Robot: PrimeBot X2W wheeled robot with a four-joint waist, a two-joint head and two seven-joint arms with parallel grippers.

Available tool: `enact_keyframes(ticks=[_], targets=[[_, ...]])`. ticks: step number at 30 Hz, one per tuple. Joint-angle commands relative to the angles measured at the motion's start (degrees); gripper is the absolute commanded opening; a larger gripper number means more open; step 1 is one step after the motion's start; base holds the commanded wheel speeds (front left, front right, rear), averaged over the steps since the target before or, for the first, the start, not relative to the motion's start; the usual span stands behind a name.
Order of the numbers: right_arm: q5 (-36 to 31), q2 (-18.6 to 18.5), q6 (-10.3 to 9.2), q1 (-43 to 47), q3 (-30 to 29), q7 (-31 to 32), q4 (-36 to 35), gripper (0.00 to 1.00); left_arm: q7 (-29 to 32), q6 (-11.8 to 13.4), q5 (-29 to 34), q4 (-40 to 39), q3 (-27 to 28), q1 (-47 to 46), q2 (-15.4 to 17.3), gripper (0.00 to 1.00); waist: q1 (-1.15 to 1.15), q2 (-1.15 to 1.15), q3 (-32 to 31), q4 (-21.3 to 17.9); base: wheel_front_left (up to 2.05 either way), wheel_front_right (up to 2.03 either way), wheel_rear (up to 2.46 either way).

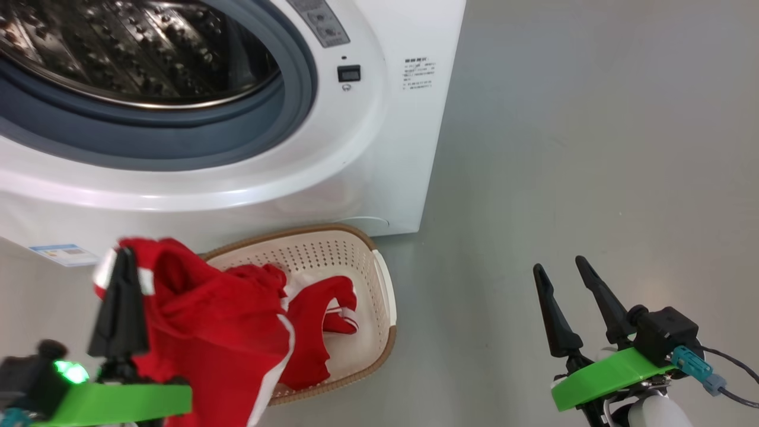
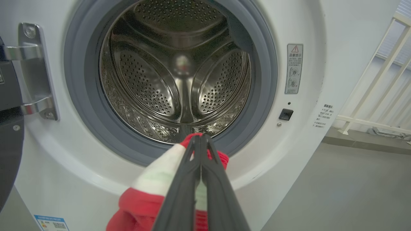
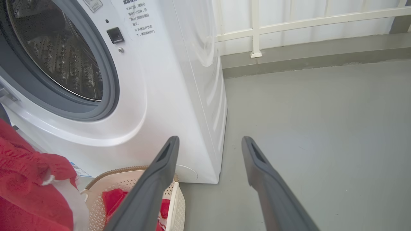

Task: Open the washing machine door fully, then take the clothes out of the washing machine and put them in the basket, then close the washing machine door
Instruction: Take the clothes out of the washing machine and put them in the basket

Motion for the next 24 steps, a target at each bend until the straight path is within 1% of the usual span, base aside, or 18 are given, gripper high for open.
enact_keyframes(ticks=[1, 3, 4, 10, 17, 24], targets=[[-0.69, 0.05, 0.09, -1.37, 1.6, -0.28, -1.51, 1.0, -0.76, -0.12, -0.73, 1.07, 1.32, -0.18, 0.52, 0.0, 0.0, 0.0, 1.04, -0.44, 0.0, 0.0, 0.0], [-0.72, 0.1, 0.09, -1.67, 1.82, -0.28, -1.54, 1.0, -1.43, -0.38, -0.79, 4.47, 0.83, -0.52, 0.48, 0.0, 0.0, 0.0, 1.79, -0.73, 0.0, 0.0, 0.0], [-0.71, 0.14, 0.09, -1.93, 1.88, -0.28, -1.58, 1.0, -1.91, -0.65, -0.76, 8.08, 0.23, -1.03, 0.52, 0.0, 0.0, 0.0, 2.54, -0.98, 0.0, 0.0, 0.0], [-0.92, 0.25, 0.09, -2.88, 1.98, -0.28, -1.98, 1.0, -3.19, -1.54, -0.97, 18.27, -1.47, -4.88, 0.86, 0.0, 0.0, 0.0, 5.03, -1.55, 0.0, 0.0, 0.0], [-0.4, 0.3, 0.09, -4.73, 2.55, -0.28, -2.38, 1.0, -3.65, -2.14, -0.65, 31.87, -5.03, -12.58, 1.73, 0.0, 0.0, 0.0, 8.7, -2.19, 0.0, 0.0, 0.0], [0.31, 0.3, 0.09, -6.65, 3.21, -0.28, -2.75, 1.0, -3.67, -2.21, -1.18, 42.89, -8.44, -19.59, 2.36, 0.0, 0.0, 0.0, 12.26, -3.03, 0.0, 0.0, 0.0]])
